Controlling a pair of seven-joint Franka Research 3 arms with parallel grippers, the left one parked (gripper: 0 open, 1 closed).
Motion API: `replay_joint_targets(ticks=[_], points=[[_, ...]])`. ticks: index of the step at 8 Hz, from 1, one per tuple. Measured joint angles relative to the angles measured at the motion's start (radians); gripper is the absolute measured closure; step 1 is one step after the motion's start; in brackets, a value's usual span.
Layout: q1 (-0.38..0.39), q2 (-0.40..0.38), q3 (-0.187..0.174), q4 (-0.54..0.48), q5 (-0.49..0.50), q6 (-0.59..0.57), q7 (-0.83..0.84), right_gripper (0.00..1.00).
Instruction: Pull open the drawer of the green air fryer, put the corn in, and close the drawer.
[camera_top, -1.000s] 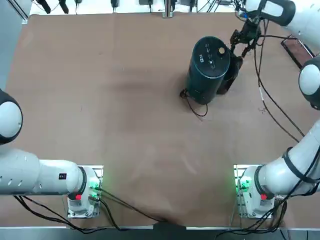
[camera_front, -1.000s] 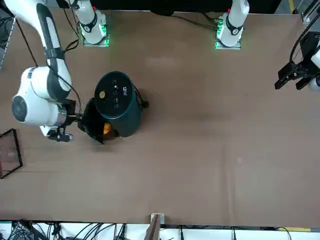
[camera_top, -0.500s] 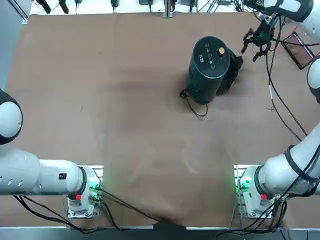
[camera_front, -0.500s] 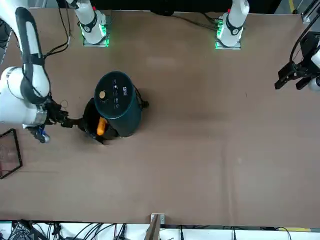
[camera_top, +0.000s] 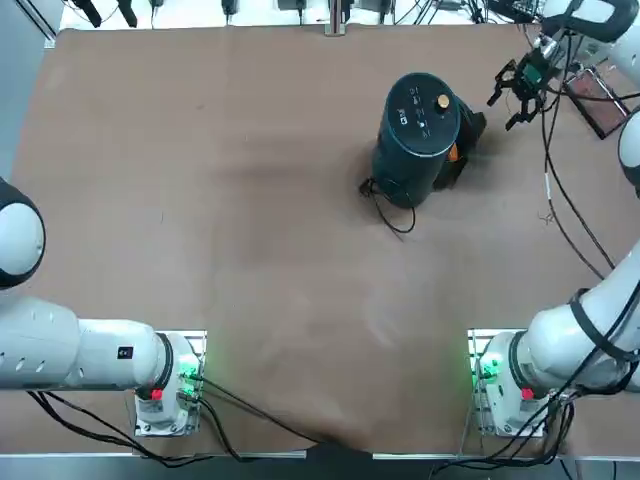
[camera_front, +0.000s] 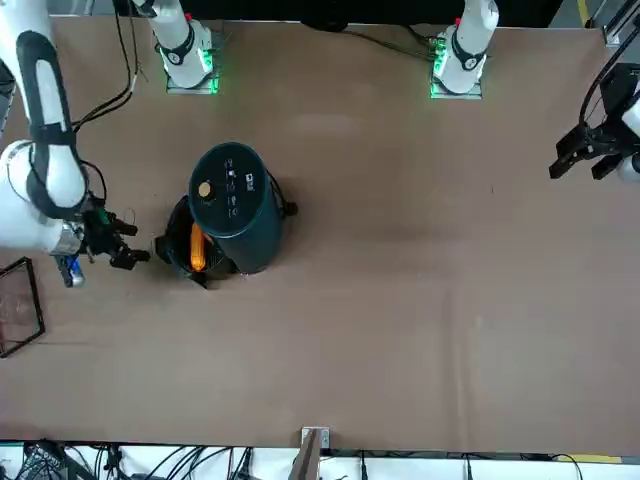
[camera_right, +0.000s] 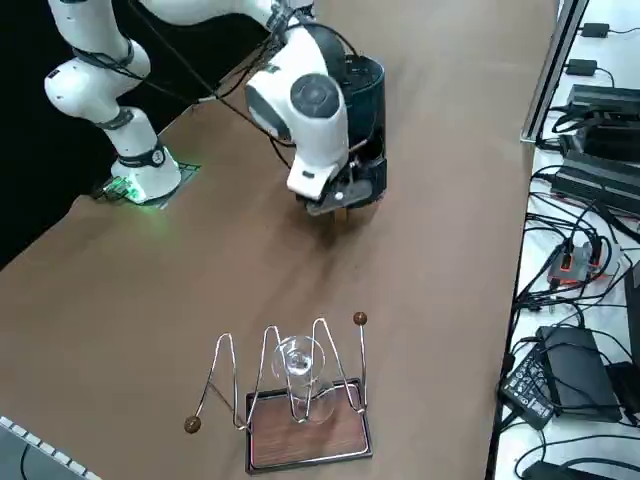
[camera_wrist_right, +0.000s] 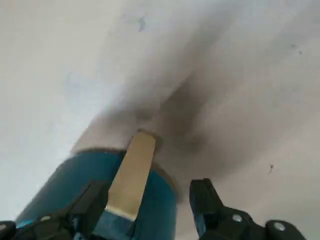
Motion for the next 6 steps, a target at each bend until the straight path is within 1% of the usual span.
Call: replay_joint_targets(ticks=[2,6], points=[[-0.017,0.02,0.0,-0.001,0.041,0.001,0.067,0.0],[0.004,0.046,0.013,-0.001,0.102,0.023,0.254,0.0]])
